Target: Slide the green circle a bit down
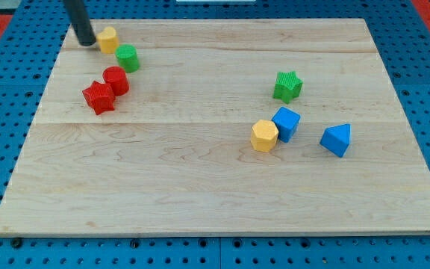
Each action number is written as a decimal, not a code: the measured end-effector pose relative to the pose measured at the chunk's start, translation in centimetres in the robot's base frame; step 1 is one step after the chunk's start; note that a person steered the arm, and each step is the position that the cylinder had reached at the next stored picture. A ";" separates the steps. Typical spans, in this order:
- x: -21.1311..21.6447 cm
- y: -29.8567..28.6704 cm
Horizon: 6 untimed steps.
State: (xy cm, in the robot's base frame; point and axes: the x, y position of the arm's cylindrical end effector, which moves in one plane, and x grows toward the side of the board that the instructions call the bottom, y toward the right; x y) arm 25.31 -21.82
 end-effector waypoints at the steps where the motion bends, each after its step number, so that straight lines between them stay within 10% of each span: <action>1: 1.2 0.5; 6: 6.1 9.8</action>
